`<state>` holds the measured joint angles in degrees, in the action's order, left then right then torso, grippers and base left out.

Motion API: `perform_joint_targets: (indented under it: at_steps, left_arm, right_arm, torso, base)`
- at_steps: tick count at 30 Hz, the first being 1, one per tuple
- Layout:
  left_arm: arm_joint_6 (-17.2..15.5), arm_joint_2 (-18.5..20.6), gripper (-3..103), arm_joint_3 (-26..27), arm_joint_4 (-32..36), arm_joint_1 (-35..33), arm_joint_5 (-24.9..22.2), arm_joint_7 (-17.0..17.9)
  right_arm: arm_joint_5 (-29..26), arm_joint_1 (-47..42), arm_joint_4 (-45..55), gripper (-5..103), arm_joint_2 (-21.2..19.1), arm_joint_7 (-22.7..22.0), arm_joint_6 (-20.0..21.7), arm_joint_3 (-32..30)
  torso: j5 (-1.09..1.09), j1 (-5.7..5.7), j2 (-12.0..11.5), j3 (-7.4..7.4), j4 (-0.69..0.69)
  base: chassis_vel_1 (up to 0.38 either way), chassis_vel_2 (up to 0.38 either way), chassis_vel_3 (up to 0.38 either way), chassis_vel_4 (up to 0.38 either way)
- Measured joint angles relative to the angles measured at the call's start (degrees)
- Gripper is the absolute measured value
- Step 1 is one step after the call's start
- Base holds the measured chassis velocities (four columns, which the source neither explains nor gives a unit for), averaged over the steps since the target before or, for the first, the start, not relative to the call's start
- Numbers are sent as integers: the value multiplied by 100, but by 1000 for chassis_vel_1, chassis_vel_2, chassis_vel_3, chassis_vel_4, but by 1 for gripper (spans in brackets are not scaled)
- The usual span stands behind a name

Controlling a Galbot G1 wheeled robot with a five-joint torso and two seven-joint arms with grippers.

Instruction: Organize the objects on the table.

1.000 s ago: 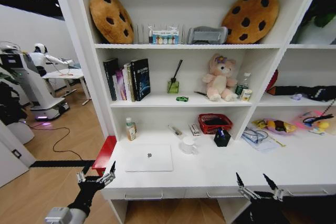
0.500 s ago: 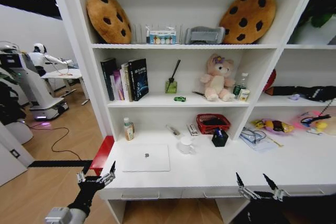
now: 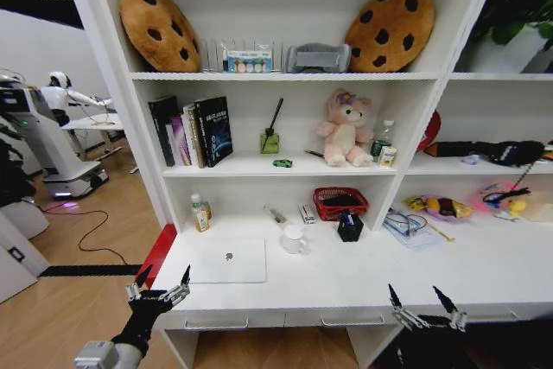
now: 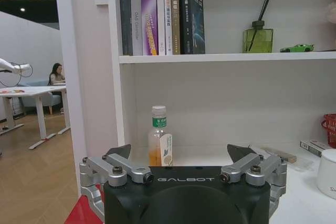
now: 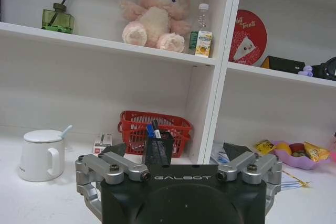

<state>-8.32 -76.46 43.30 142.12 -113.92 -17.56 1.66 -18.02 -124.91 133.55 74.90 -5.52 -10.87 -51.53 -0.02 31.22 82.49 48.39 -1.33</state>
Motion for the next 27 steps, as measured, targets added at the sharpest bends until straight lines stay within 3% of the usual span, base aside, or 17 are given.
perform_joint_targets:
  at_steps: [27]
  left_arm:
    - [0, 0, 100, 0, 0, 0, 0, 0]
  right_arm:
    - [0, 0, 0, 100, 0, 0, 0, 0]
  torso:
    - [2, 3, -1, 1, 0]
  base:
    - [6, -6, -8, 6]
